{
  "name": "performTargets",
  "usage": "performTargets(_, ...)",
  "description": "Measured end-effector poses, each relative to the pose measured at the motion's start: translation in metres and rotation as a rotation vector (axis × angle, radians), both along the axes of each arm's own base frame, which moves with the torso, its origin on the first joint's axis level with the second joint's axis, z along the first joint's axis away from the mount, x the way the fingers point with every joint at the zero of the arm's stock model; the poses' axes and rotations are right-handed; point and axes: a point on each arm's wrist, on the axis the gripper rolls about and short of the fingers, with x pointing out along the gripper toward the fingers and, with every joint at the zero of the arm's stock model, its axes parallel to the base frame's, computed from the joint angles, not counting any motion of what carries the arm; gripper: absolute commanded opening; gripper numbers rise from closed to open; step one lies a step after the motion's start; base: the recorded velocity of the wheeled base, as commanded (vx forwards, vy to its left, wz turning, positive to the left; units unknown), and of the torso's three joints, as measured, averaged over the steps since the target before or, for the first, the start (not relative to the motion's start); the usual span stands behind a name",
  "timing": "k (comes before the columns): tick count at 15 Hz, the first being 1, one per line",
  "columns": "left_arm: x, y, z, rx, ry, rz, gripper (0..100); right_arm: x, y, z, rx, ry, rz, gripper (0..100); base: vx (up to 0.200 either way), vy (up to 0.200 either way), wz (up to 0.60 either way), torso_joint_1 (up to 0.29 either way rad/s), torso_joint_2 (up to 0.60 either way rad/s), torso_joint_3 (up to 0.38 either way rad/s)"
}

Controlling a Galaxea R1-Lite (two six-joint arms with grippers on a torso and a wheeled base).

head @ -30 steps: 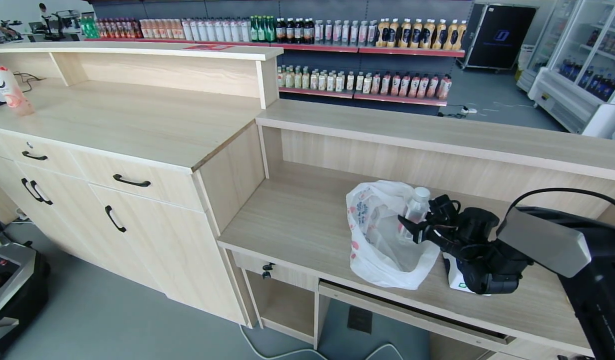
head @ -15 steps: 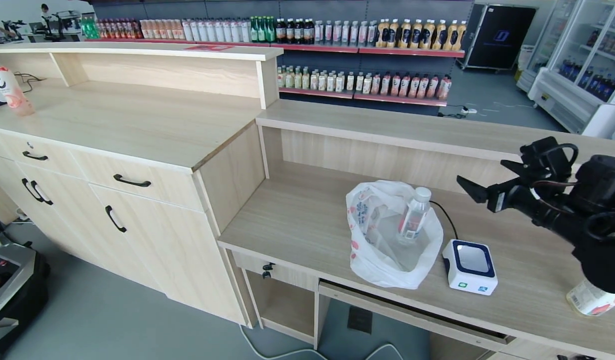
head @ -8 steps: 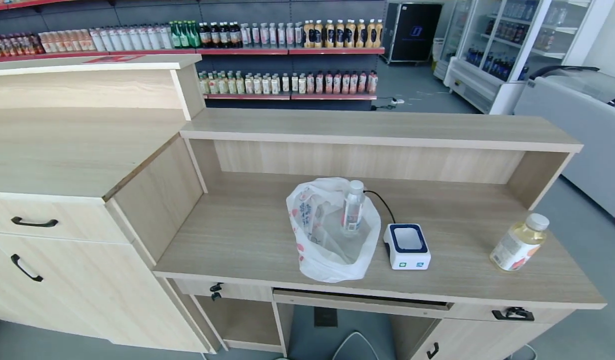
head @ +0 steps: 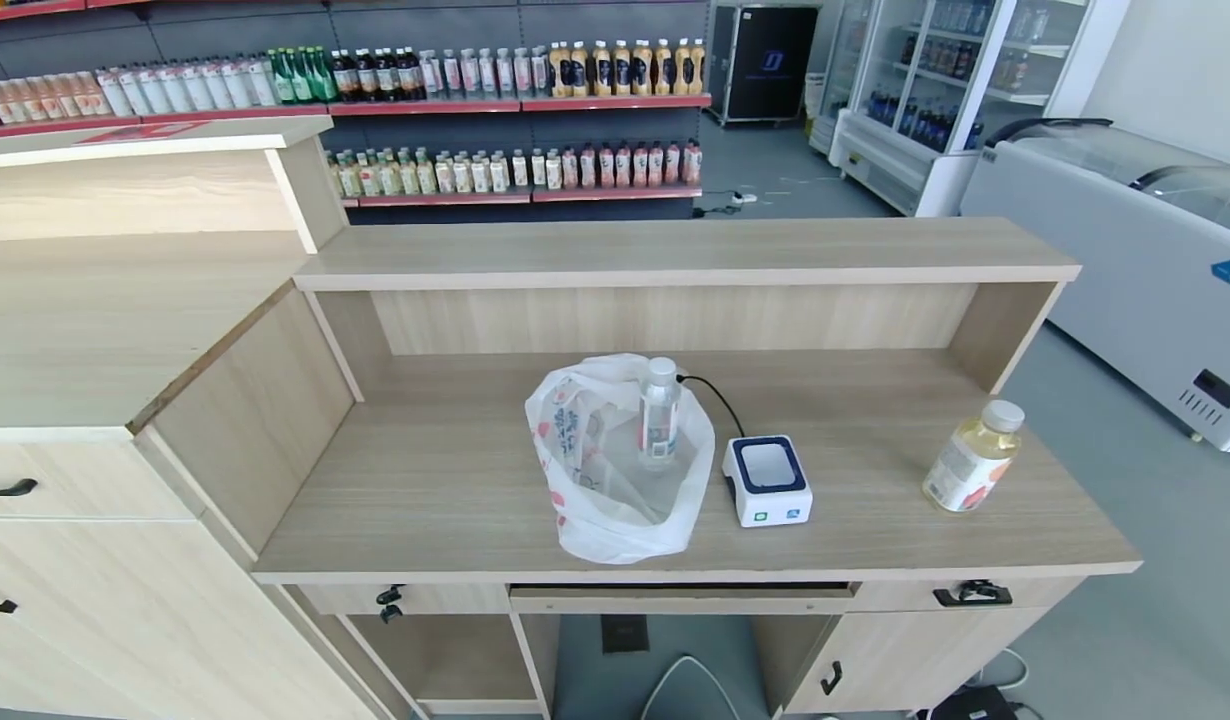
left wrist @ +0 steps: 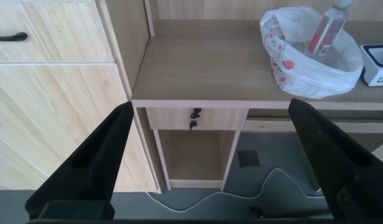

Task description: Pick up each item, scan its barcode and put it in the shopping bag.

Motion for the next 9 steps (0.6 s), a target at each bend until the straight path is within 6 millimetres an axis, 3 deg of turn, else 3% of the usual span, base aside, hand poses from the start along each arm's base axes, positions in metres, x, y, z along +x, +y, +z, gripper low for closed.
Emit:
performTargets(5, 0.0, 0.0, 0.0, 0.0, 0.0, 0.0, 100, 0.054, -0.012, -0.057, -0.032, 0.025, 0.117, 100, 0.0, 0.0, 0.0, 0.0, 0.0, 0.0)
performTargets(9, 0.0, 0.0, 0.0, 0.0, 0.0, 0.0, 100, 0.086, 0.0, -0.094, -0.029, 0.067, 0.221, 100, 0.0, 0.0, 0.0, 0.0, 0.0, 0.0)
